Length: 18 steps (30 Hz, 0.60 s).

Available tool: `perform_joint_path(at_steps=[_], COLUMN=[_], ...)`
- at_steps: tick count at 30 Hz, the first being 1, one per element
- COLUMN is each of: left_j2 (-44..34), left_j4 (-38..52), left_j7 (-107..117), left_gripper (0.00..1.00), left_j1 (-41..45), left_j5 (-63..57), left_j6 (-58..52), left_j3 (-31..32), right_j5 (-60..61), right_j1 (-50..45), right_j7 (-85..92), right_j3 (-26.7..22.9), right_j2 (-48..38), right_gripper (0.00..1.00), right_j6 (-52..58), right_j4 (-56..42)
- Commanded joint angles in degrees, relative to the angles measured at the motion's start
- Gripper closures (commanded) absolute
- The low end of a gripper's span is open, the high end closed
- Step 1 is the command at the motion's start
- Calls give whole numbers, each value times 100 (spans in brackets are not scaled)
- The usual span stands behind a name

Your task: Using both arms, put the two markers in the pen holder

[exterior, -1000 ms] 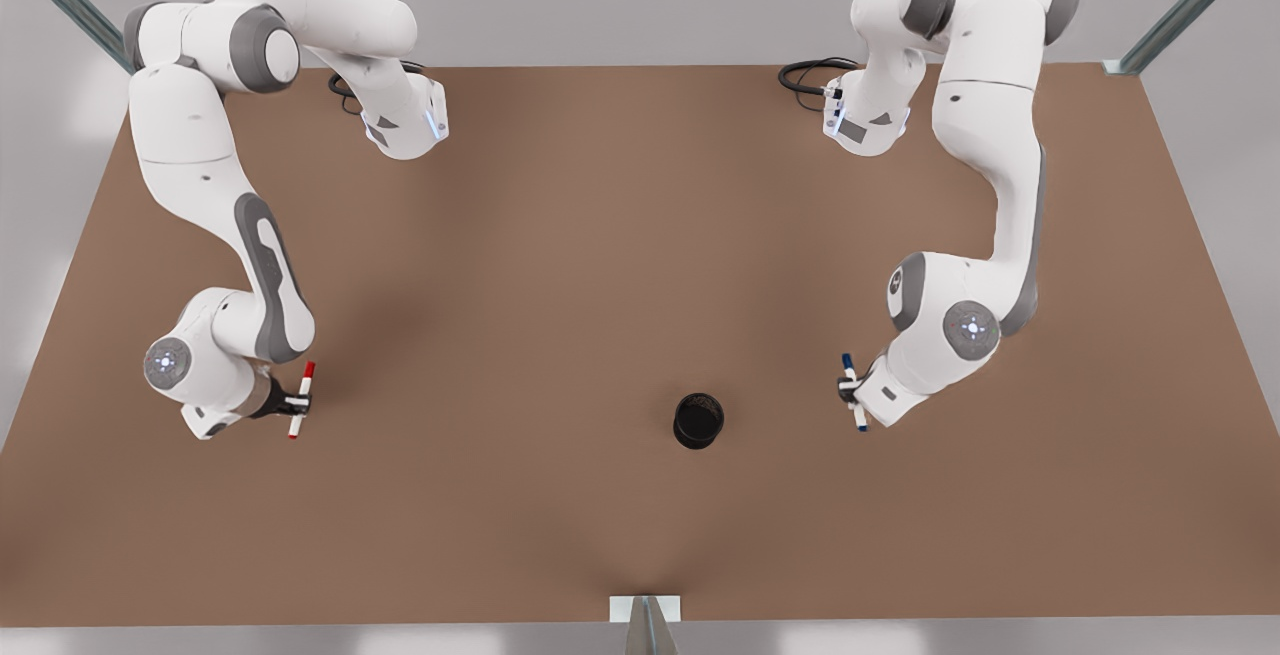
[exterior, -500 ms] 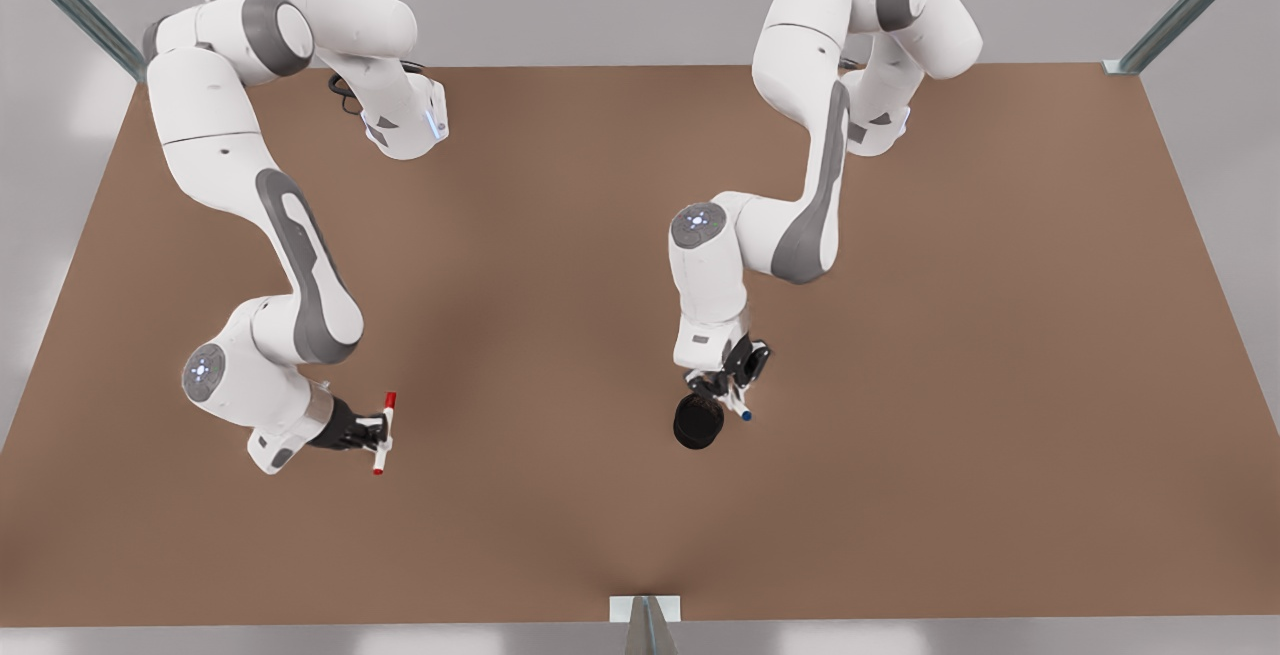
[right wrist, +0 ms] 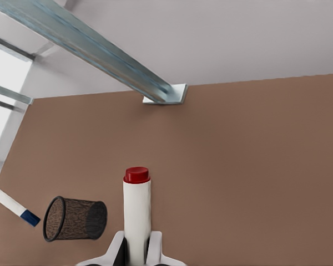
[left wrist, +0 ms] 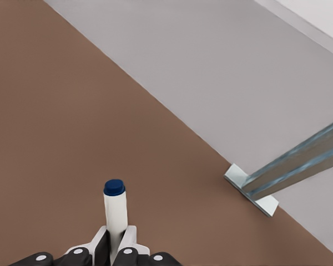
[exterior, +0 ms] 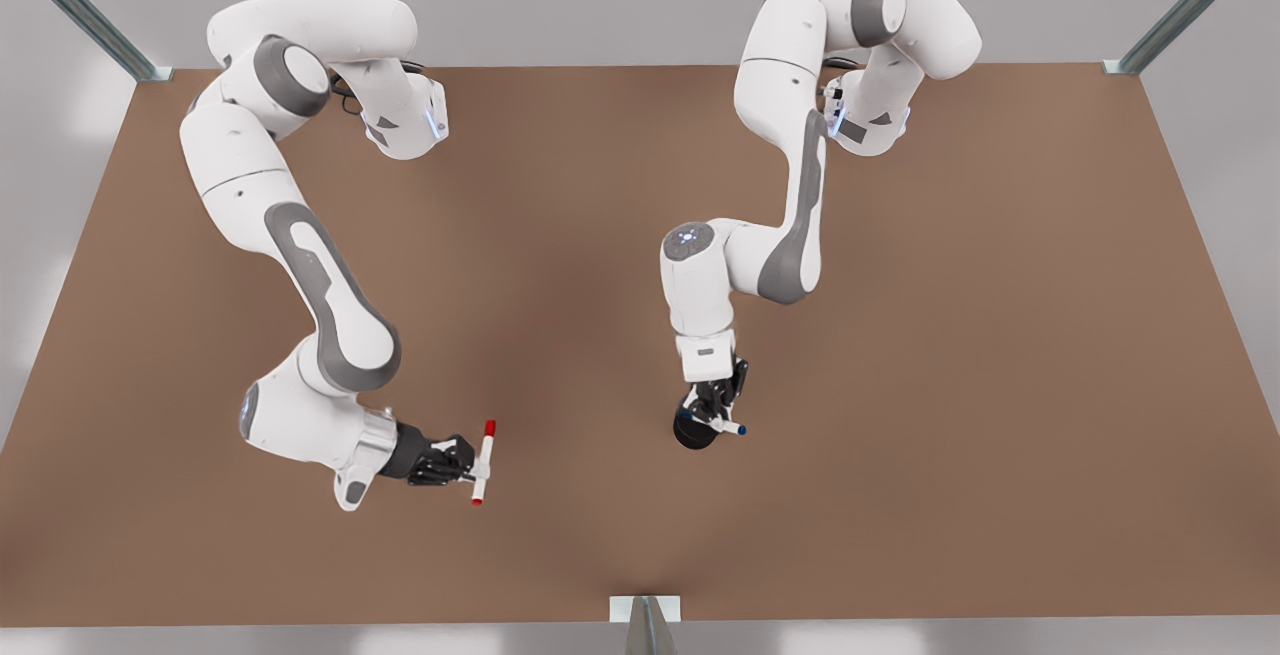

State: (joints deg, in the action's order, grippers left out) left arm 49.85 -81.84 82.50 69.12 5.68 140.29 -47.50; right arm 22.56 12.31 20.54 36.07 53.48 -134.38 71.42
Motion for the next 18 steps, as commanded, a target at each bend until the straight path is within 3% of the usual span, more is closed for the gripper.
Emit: perform_joint_path(at_steps=[1,18], left_j2=[-1,280], left_j4=[-104,-236], left_j7=[1453,1567], left_gripper=[72,72], left_j1=[75,295], left_j5=[-286,-682], left_j6=[157,78], left_j3=[-110,-242], right_j5=[222,398], right_j1=[0,-9], right_j7=[1813,2341], right_j3=[32,278], right_j2=[84,725], right_gripper=[72,72], right_j6=[-141,-458], right_j4=[-32,-445])
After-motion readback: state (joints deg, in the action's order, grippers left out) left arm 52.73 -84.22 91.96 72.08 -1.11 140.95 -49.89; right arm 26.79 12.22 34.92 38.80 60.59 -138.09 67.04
